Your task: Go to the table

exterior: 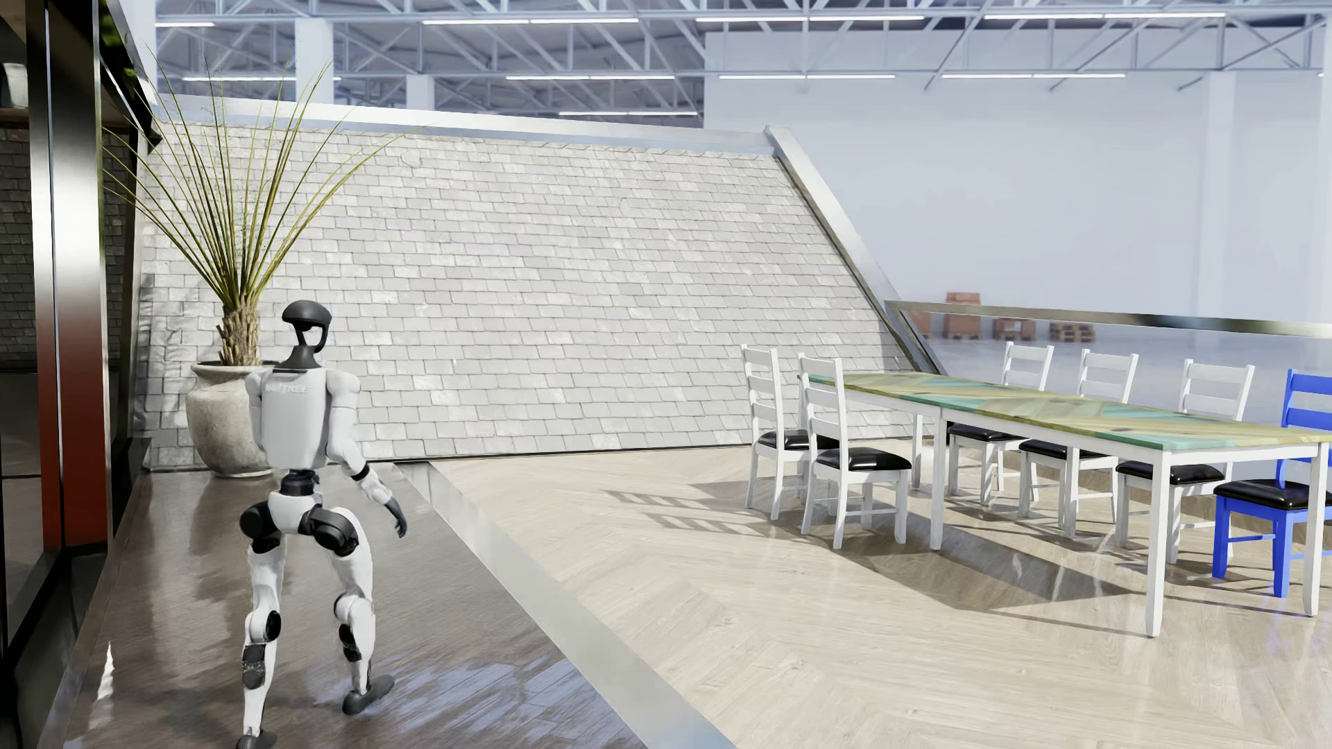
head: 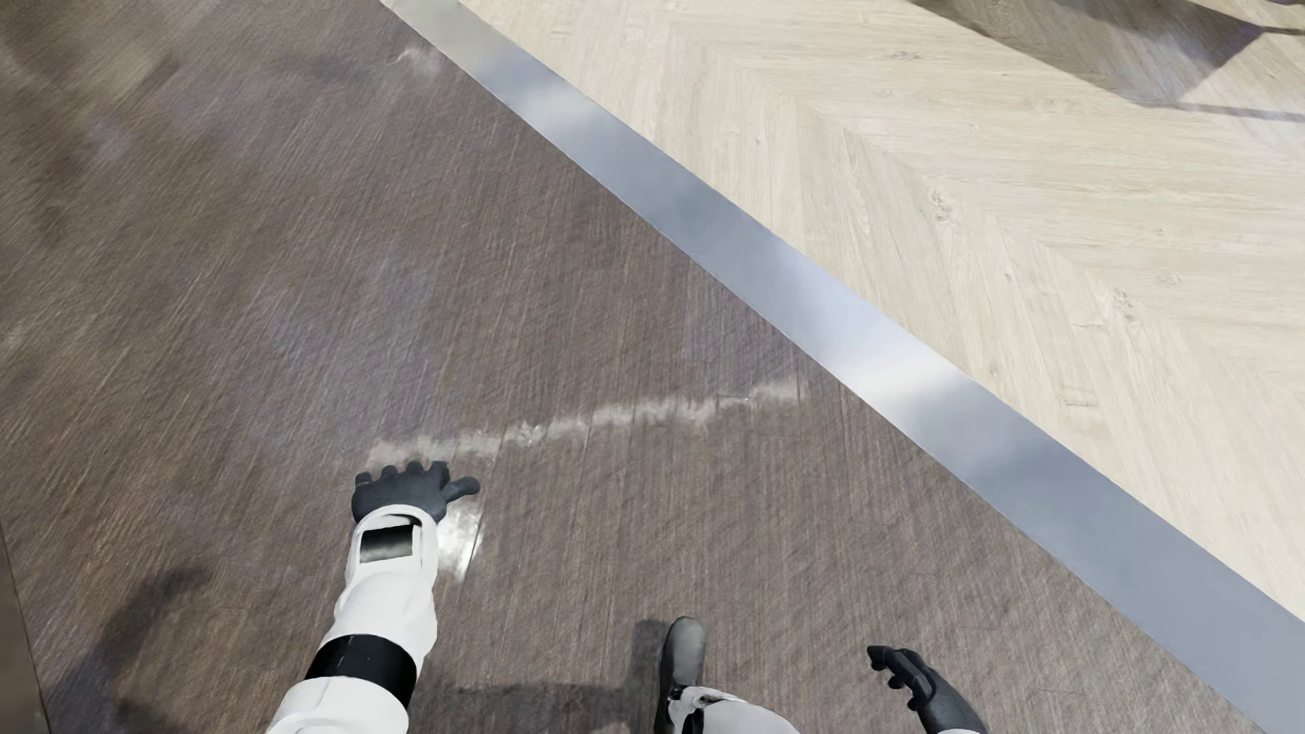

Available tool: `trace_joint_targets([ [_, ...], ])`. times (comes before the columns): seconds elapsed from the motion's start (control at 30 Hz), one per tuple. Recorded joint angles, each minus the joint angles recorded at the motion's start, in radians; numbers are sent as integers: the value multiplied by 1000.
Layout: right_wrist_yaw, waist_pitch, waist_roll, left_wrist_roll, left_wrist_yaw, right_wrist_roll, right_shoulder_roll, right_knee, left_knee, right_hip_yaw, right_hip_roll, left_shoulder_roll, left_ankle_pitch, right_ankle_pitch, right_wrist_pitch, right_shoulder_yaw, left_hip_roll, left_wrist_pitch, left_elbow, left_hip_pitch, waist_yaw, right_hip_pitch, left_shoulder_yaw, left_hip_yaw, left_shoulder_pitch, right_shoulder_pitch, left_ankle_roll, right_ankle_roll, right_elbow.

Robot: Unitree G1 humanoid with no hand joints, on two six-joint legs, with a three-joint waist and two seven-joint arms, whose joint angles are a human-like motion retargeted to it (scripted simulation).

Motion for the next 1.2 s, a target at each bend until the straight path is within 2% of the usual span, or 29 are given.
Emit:
trace_joint_targets([
  [0.03, -21, -2, -2, -80, 28, 21, 17, -71, -8, -60, 8, -14, -27, -41, 43, -29, -13, 15, -35, 50, 7, -7, 38, 13, -16, -5, -11, 26, 60],
  [0.07, -27, -4, -1, -152, 53, 34, 29, -54, 0, -145, 4, -26, -47, -55, 87, -45, -22, 28, -71, 99, 15, -10, 68, 30, -13, -18, -24, 7, 141],
  [0.1, -7, -6, 3, -215, 74, 24, 32, 13, 20, -200, -7, -40, -50, -41, 128, -43, -24, 31, -103, 144, 20, -6, 78, 44, 6, -27, -39, -75, 227],
  [0.13, 33, -8, 13, -247, 84, -8, 31, 99, 53, -223, -23, -51, -25, -25, 161, -33, -19, 24, -124, 184, 19, 3, 58, 41, 35, -22, -55, -177, 297],
  [0.17, 76, -10, 25, -245, 73, -52, 34, 189, 115, -240, -47, -57, 30, -17, 170, -21, -5, 6, -135, 209, 13, 17, 14, 21, 70, 2, -75, -251, 339],
  [0.2, 108, -11, 40, -218, 44, -96, 44, 283, 221, -251, -65, -54, 110, -51, 158, -15, 23, -28, -139, 206, 6, 31, -30, -4, 115, 39, -101, -265, 356],
  [0.27, 120, -8, 78, -153, -54, -107, 101, 390, 587, -275, -45, -53, 280, -178, 121, -74, 117, -78, -119, 91, -9, 86, -49, -48, 223, 117, -173, -260, 354],
  [0.3, 115, -6, 98, -140, -105, -84, 135, 392, 783, -283, -18, -69, 357, -219, 110, -123, 159, -66, -89, -3, -10, 132, -22, -84, 275, 143, -179, -252, 352],
  [0.33, 110, -5, 117, -132, -135, -75, 156, 379, 937, -280, 13, -89, 375, -249, 107, -155, 180, -29, -47, -103, -7, 180, 14, -127, 329, 153, -161, -242, 356],
  [0.37, 107, -4, 132, -120, -137, -98, 161, 356, 1046, -260, 47, -109, 329, -271, 108, -157, 184, 21, 3, -201, -1, 230, 46, -164, 387, 147, -134, -230, 366],
  [0.43, 119, -3, 147, -63, -134, -194, 141, 292, 1129, -172, 117, -134, 301, -300, 90, -100, 202, 108, 106, -376, 17, 330, 61, -203, 521, 96, -99, -208, 384],
  [0.47, 126, -2, 150, -22, -154, -226, 129, 265, 1104, -112, 148, -143, 301, -314, 66, -77, 226, 115, 140, -453, 29, 374, 38, -208, 593, 58, -84, -198, 380],
  [0.5, 125, 0, 152, 19, -178, -239, 119, 246, 1038, -47, 172, -154, 289, -332, 35, -64, 263, 91, 157, -521, 43, 411, 3, -199, 664, 17, -60, -190, 367],
  [0.57, 98, 6, 157, 72, -202, -207, 105, 219, 772, 76, 205, -182, 274, -369, -29, -49, 356, -5, 165, -608, 75, 478, -39, -118, 776, -57, -1, -175, 314],
  [0.6, 72, 11, 161, 73, -224, -179, 100, 200, 566, 123, 217, -205, 285, -383, -54, -39, 379, -39, 167, -622, 90, 515, -26, -56, 810, -85, 7, -166, 285],
  [0.63, 46, 17, 164, 72, -260, -150, 96, 174, 324, 157, 224, -228, 309, -391, -70, -28, 363, -56, 166, -620, 102, 554, -3, -13, 826, -106, -17, -159, 259],
  [0.67, 26, 23, 165, 77, -298, -125, 93, 143, 89, 181, 226, -243, 323, -392, -76, -16, 308, -68, 158, -617, 111, 597, 17, -30, 826, -122, -77, -153, 238],
  [0.7, 12, 29, 163, 86, -323, -105, 90, 118, -75, 196, 225, -249, 305, -395, -74, -4, 240, -81, 142, -624, 117, 642, 35, -106, 816, -134, -158, -150, 225],
  [0.73, 2, 36, 161, 97, -324, -90, 88, 110, -125, 201, 221, -247, 271, -399, -66, 8, 189, -86, 125, -638, 120, 684, 54, -176, 796, -142, -197, -148, 225],
  [0.77, 0, 42, 159, 112, -304, -81, 85, 123, -72, 196, 218, -240, 274, -400, -49, 21, 164, -81, 110, -650, 119, 722, 69, -175, 766, -151, -166, -146, 242],
  [0.83, 30, 51, 146, 150, -212, -104, 77, 196, 100, 201, 199, -228, 346, -334, 6, 80, 161, -31, 74, -651, 127, 771, 97, -128, 697, -184, -47, -148, 337],
  [0.87, 68, 54, 133, 157, -154, -149, 69, 272, 153, 211, 181, -229, 401, -256, 38, 134, 173, 6, 54, -632, 135, 772, 115, -108, 664, -212, -20, -142, 408],
  [0.9, 122, 56, 118, 148, -102, -212, 61, 396, 214, 212, 153, -230, 387, -155, 64, 201, 184, 37, 42, -613, 143, 742, 135, -81, 625, -239, 11, -107, 477],
  [0.97, 241, 57, 83, 101, -67, -339, 43, 755, 274, 170, 53, -213, 277, 39, 58, 324, 182, 60, 57, -540, 151, 596, 160, -21, 511, -268, 26, 4, 541],
  [1.0, 268, 55, 66, 90, -83, -360, 41, 910, 263, 128, -28, -186, 238, 90, 37, 341, 170, 59, 80, -482, 146, 508, 152, 4, 442, -265, 25, -11, 521],
  [1.03, 250, 52, 49, 104, -99, -344, 42, 1019, 239, 90, -107, -151, 208, 55, 24, 317, 153, 46, 108, -420, 132, 425, 124, 20, 371, -246, 23, -40, 464],
  [1.1, 140, 44, 24, 172, -102, -297, 38, 1104, 168, 35, -206, -83, 166, -27, 1, 247, 109, 6, 136, -291, 87, 280, 39, 26, 238, -184, 16, -112, 307],
  [1.13, 96, 39, 17, 191, -92, -241, 41, 1085, 136, 14, -224, -58, 146, -30, -30, 198, 87, -15, 123, -232, 62, 217, -1, 19, 180, -150, 13, -125, 231],
  [1.2, 53, 33, 15, 146, -54, -37, 63, 930, 100, -14, -199, -34, 95, -42, -82, 81, 53, -47, 66, -134, 20, 107, -41, -5, 77, -92, 6, -126, 103],
])
